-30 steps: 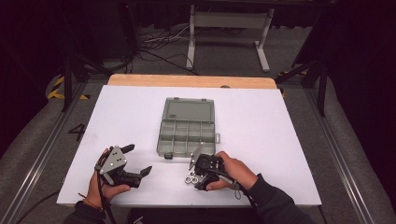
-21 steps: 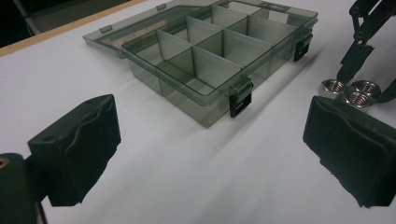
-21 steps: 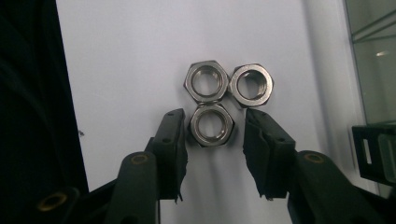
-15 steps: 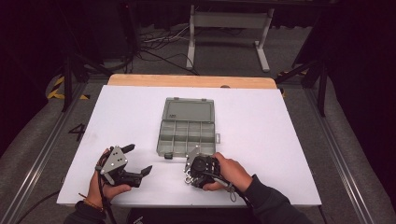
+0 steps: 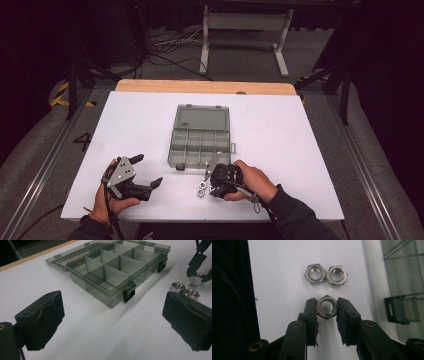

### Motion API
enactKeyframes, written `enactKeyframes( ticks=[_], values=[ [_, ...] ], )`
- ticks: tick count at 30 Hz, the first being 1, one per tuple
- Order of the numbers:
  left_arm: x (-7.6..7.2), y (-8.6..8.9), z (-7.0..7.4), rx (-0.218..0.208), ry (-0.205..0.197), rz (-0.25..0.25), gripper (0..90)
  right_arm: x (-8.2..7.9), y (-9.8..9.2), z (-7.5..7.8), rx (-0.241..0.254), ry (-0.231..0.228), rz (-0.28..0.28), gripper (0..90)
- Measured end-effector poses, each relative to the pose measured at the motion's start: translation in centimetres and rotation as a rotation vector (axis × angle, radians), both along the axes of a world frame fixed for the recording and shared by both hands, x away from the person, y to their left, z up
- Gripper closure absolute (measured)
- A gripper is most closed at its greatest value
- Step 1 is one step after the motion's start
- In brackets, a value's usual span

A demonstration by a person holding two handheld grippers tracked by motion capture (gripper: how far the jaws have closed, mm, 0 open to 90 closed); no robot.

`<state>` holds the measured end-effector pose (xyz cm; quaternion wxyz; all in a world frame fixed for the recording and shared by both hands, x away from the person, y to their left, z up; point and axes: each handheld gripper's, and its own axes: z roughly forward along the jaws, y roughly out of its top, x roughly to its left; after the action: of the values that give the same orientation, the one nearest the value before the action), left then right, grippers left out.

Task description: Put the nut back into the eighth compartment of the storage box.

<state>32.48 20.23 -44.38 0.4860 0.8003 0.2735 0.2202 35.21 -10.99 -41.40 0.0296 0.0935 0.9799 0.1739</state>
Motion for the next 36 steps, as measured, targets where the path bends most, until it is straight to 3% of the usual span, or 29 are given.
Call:
enactKeyframes(
  ticks=[12, 17, 23, 29, 36],
  values=[
    [-0.1, 0.1, 0.1, -0.009, -0.006, -0.002, 4.3, 1.2, -2.0, 2.6, 0.053, -0.029, -0.028, 70.5],
    [-0.1, 0.0, 0.0, -0.011, -0.003, 0.009, 4.0, 2.2, -2.7, 5.0, 0.068, -0.068, -0.043, 70.6],
    [-0.1, 0.1, 0.1, -0.013, -0.007, 0.008, 4.0, 3.5, -3.5, 6.4, 0.078, -0.106, -0.079, 70.5],
    [-0.1, 0.1, 0.1, -0.016, -0.011, 0.016, 3.9, 5.1, -3.5, 6.7, 0.06, -0.11, -0.114, 70.5],
    [-0.1, 0.1, 0.1, -0.016, -0.013, 0.015, 3.7, 6.4, -3.2, 6.1, 0.036, -0.093, -0.135, 70.5]
  ],
)
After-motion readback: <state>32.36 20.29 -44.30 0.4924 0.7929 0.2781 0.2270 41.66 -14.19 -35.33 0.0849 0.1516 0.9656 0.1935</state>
